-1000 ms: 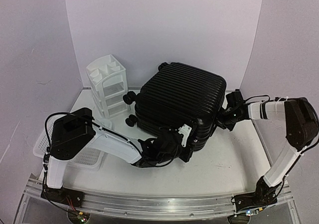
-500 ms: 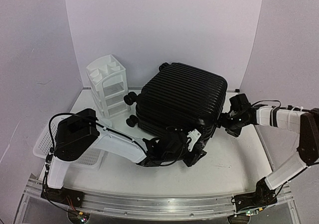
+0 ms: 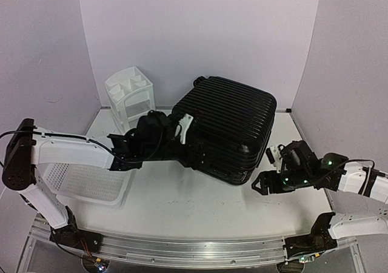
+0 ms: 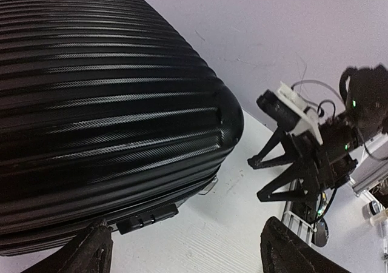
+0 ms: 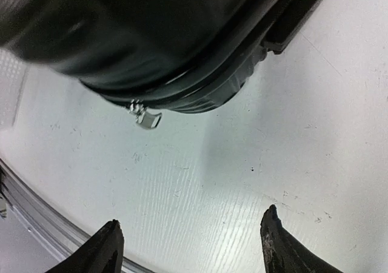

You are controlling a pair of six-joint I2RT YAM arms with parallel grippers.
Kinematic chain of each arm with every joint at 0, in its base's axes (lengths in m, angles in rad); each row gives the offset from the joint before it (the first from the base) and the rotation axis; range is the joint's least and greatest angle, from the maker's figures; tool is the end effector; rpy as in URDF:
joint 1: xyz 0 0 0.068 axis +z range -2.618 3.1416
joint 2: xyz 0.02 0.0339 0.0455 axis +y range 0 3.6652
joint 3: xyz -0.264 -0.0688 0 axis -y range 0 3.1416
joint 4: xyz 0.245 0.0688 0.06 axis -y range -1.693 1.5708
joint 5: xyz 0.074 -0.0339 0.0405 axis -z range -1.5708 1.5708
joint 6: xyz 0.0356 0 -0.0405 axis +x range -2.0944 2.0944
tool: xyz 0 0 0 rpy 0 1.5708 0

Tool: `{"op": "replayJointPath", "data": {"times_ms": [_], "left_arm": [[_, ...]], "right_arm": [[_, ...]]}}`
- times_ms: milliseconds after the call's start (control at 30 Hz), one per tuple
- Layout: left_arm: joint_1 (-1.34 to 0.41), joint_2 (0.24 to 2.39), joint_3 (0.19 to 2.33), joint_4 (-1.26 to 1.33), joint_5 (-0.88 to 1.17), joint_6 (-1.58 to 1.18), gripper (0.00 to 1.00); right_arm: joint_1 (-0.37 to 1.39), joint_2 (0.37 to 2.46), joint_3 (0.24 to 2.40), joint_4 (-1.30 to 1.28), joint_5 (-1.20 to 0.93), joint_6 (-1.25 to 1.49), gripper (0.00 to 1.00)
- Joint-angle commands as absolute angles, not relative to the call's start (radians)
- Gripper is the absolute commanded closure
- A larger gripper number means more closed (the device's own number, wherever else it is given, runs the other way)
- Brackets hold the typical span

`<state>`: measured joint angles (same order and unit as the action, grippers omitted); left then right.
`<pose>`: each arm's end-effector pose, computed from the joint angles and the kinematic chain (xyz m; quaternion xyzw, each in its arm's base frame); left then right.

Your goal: Open, take out, and arrange the luggage

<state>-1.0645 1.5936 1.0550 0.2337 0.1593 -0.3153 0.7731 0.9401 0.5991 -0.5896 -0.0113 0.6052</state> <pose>0.1751 -0.3274 0.2705 0.3379 0.7308 -0.4248 0.4140 0.1291 0.1265 0.2134 -0.0814 0.9457 0.2042 0.2394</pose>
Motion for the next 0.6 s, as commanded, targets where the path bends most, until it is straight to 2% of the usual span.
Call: {"op": "replayJointPath", "data": {"times_ms": [0,233,467,567], "left_arm": [[-1.045,1.516,1.028,0.177,0.116,-0.377,0.15],[-1.034,1.511,1.058,0.133,-0.064,-0.549,0.16],[-1.034,1.509,1.081,0.068,-0.158,-0.624,0.18],[-1.034,1.5,1.073,0.06,-0.168,-0.631,0.18]], "right_arm": [[0.902,0.973,0.54,-0.39,0.242,0.546,0.26],[0.995,1.145,0.498,0.001,0.486,0.472,0.36],[1.055,1.206,0.405,0.29,0.653,0.445,0.54],[1.059,1.254,0.368,0.42,0.661,0.394,0.49]]}}
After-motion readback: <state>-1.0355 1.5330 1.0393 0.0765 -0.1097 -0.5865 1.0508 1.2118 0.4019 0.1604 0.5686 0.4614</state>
